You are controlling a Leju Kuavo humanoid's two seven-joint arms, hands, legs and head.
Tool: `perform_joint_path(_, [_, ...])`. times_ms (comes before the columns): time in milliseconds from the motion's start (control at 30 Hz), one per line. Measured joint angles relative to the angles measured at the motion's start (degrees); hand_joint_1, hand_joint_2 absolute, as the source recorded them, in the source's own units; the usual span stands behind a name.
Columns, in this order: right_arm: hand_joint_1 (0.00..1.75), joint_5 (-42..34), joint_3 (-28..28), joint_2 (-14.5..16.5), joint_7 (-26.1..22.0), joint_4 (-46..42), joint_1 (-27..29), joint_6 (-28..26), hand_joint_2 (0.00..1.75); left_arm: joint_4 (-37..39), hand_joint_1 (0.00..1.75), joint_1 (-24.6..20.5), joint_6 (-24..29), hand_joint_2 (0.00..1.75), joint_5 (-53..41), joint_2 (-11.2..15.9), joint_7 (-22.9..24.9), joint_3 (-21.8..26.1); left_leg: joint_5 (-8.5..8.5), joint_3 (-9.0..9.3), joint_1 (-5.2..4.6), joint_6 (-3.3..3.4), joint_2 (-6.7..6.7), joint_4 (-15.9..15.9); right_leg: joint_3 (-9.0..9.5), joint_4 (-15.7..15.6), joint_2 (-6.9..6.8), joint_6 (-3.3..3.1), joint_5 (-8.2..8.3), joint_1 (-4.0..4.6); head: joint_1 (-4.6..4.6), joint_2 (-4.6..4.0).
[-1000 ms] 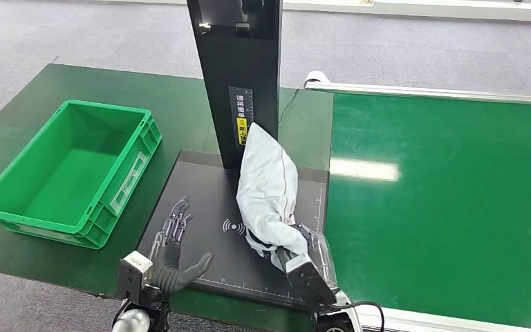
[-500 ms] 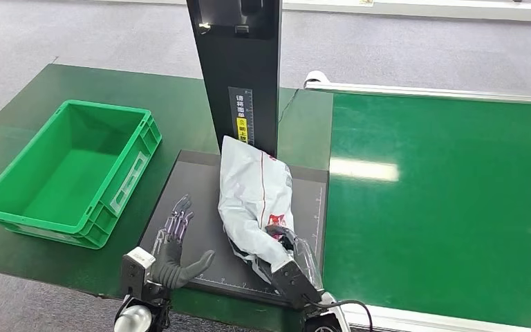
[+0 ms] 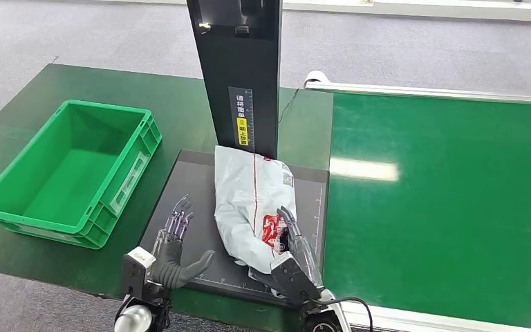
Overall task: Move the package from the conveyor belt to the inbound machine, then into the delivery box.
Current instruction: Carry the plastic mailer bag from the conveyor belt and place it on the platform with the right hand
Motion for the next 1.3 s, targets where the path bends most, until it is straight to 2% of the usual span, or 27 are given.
perform_joint_path(267, [0.0, -0.5, -0.1, 0.0, -0.5, 0.1, -0.2, -0.5, 1.75, 0.3, 0.0, -0.2, 0.6, 1.75, -0.2, 0.1, -0.1, 0.0, 0.0, 0.0, 0.0, 0.0, 0.0, 0.0, 0.0, 0.0, 0.0, 0.0, 0.0, 0.0, 0.01, 0.0])
perform_joint_path(400, [0.0, -4.4, -0.3, -0.4, -2.3, -1.3, -0.3, 2.1, 1.75, 0.7, 0.0, -0.6, 1.1, 1.75, -0.5, 0.2, -0.5, 0.1, 0.0, 0.0, 0.0, 0.0, 0.0, 0.0, -0.01, 0.0, 0.0, 0.0, 0.0, 0.0, 0.0, 0.0])
perform_joint_path(500, [0.0, -9.4, -0.4, -0.9, -3.8, -3.6, -0.3, 5.3, 1.75, 1.0, 0.0, -1.1, 1.0, 1.75, -0.6, 0.3, -0.7, 0.1, 0.0, 0.0, 0.0, 0.0, 0.0, 0.0, -0.01, 0.0, 0.0, 0.0, 0.0, 0.0, 0.01, 0.0])
perform_joint_path(600, [0.0, -18.6, -1.1, -1.7, -5.6, -7.2, 0.0, 10.6, 1.75, 1.7, 0.0, -1.9, 0.9, 1.75, -0.6, 0.5, -1.0, 0.2, 0.0, 0.0, 0.0, 0.0, 0.0, 0.0, -0.01, 0.0, 0.0, 0.0, 0.0, 0.0, 0.01, 0.0])
perform_joint_path(700, [0.0, -26.3, -3.1, -3.1, -6.1, -11.8, 0.9, 15.3, 1.75, 2.2, 0.0, -2.1, 0.9, 1.75, -0.6, 0.8, -1.3, 0.3, 0.0, 0.0, -0.01, 0.0, 0.0, 0.0, -0.02, 0.0, 0.0, 0.0, 0.0, -0.01, 0.01, 0.0])
perform_joint_path(800, [0.0, -30.5, -5.5, -4.5, -6.4, -16.7, 2.5, 18.8, 1.75, 2.2, 0.0, -2.0, 0.9, 1.75, -0.6, 1.0, -1.5, 0.7, 0.0, -0.03, -0.01, 0.0, -0.03, 0.0, -0.03, 0.0, -0.01, 0.0, 0.0, -0.01, 0.01, 0.0])
perform_joint_path(933, [0.0, -31.9, -8.2, -5.8, -6.8, -22.6, 4.2, 20.7, 1.75, 2.2, 0.0, -1.8, 0.7, 1.75, -0.8, 1.1, -1.6, 1.3, -0.01, -0.03, -0.01, -0.01, 0.01, 0.0, -0.05, 0.0, 0.02, 0.0, 0.0, -0.01, 0.0, 0.0])
perform_joint_path(1200, [0.0, -31.9, -11.0, -7.6, -5.9, -28.9, 7.8, 26.1, 1.75, 1.8, 0.0, -1.3, -0.2, 1.75, -2.1, 1.2, -1.6, 2.6, -0.01, -0.02, -0.01, 0.0, 0.01, 0.0, -0.03, 0.0, 0.01, 0.0, 0.0, -0.01, 0.01, 0.0])
perform_joint_path(1300, [0.0, -28.7, -13.0, -7.6, -5.8, -30.8, 8.8, 24.7, 1.75, 1.0, 0.0, -0.7, -0.4, 1.75, -2.3, 1.2, -1.5, 3.3, -0.01, -0.03, -0.01, 0.0, 0.0, 0.0, -0.02, 0.0, 0.01, 0.0, 0.0, -0.01, 0.01, 0.0])
